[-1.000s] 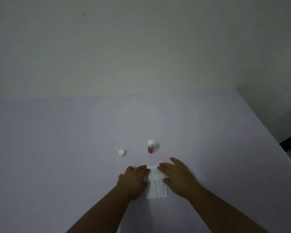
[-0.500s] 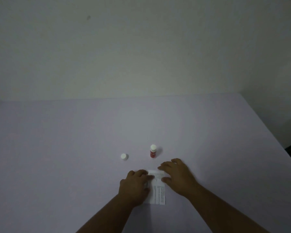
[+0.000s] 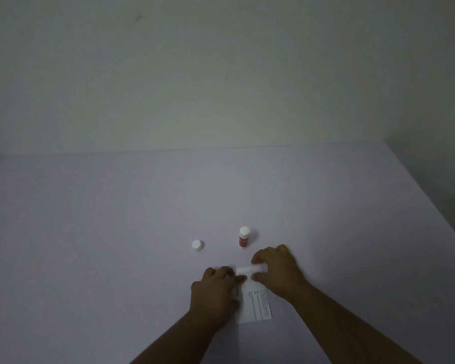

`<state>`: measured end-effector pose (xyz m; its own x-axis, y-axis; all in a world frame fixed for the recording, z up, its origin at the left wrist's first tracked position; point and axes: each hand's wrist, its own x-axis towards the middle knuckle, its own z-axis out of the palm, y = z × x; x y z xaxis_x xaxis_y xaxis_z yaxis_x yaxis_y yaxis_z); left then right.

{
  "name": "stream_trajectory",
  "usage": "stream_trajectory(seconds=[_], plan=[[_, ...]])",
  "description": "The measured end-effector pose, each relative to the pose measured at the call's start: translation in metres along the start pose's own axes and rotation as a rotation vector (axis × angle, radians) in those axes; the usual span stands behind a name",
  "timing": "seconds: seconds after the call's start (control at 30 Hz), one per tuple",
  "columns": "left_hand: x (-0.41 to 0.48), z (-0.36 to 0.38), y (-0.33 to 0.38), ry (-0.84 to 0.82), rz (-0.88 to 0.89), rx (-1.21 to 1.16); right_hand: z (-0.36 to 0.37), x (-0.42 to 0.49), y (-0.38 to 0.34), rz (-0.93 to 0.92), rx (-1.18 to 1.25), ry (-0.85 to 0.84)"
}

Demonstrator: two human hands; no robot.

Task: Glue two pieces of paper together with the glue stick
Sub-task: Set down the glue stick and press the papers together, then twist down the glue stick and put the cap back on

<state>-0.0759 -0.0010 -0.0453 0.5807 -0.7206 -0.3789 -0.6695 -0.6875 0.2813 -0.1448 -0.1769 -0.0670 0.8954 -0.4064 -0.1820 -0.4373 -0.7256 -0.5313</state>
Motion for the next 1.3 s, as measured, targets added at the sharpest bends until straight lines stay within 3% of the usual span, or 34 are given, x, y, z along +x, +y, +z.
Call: stream_trajectory(seconds=[0.6,0.77,0.97,1.13,1.3], plan=[[0.002,-0.003,-0.001,0.051,-0.008,-0.079,0.007,-0.006,0.001,-0.004,0.050,0.104],[0.005,-0.013,-0.001,0.216,-0.064,-0.234,0.003,0.015,-0.011,0.152,0.223,0.165],[0.013,-0.036,-0.009,0.382,-0.159,-0.447,0.008,0.042,-0.027,0.201,0.286,0.139],[0.019,-0.056,-0.011,0.376,-0.268,-0.621,0.007,0.040,-0.034,0.230,0.316,0.152],[0.019,-0.089,-0.003,0.254,-0.218,-1.052,-0.021,0.022,-0.058,0.147,0.518,0.009]])
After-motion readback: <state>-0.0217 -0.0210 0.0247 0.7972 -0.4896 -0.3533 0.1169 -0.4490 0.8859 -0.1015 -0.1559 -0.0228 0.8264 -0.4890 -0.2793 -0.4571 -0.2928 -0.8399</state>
